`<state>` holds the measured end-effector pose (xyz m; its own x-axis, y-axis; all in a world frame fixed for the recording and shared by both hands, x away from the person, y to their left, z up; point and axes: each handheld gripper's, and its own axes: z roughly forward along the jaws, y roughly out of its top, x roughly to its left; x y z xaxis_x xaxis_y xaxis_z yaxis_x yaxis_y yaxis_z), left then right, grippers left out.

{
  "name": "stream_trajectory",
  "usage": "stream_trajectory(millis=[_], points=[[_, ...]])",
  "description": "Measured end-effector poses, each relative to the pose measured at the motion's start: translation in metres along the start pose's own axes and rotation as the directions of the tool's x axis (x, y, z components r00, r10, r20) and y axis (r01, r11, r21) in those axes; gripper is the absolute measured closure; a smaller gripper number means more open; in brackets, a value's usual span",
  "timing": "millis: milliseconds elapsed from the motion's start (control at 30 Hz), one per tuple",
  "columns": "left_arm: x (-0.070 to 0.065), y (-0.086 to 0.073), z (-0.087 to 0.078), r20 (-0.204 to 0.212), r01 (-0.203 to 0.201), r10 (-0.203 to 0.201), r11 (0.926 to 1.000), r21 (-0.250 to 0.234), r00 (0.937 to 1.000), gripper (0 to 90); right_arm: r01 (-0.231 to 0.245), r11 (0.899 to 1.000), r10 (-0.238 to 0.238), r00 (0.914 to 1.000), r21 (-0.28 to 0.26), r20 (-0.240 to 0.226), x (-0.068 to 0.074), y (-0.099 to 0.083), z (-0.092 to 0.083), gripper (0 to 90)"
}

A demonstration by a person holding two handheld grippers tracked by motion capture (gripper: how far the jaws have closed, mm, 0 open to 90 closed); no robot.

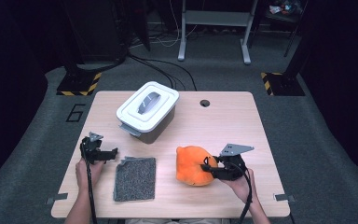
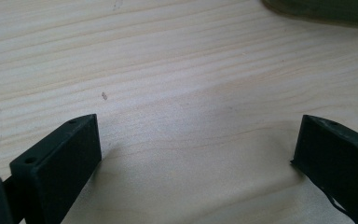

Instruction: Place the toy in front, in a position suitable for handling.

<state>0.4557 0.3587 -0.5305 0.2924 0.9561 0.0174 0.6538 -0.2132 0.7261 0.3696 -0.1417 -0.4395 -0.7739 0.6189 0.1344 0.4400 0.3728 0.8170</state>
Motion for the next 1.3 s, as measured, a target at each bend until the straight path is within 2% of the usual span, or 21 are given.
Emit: stream_trajectory(millis=[200,333,633,833,1133,1300], points=[[0.0,0.0,0.0,0.0,0.0,0.0,1.0,0.0,1.0,0.2,0.005,1.0,-0.005,0.9998,-0.005,0.019,-0.014,0.005,0.004,53.3],[0.0,0.0,0.0,0.0,0.0,0.0,1.0,0.0,1.0,0.2,-0.003,1.0,0.003,0.9993,-0.003,0.037,-0.029,0.01,0.011,53.1],[0.0,0.0,0.0,0.002,0.001,-0.001,1.0,0.001,1.0,0.2,0.002,1.0,-0.002,0.9992,-0.004,0.04,-0.041,0.02,0.021,52.6],[0.0,0.0,0.0,0.002,0.003,-0.003,1.0,0.0,1.0,0.3,-0.01,1.0,0.01,0.9988,0.006,0.047,-0.056,0.024,0.03,52.2],[0.0,0.0,0.0,0.003,0.003,-0.003,1.0,0.0,1.0,0.2,-0.025,1.0,0.025,0.9987,0.011,0.045,-0.064,0.029,0.041,51.8],[0.0,0.0,0.0,0.003,0.002,-0.002,1.0,0.001,1.0,0.2,-0.025,0.999,0.023,0.9981,0.039,0.058,-0.07,0.028,0.049,50.3]])
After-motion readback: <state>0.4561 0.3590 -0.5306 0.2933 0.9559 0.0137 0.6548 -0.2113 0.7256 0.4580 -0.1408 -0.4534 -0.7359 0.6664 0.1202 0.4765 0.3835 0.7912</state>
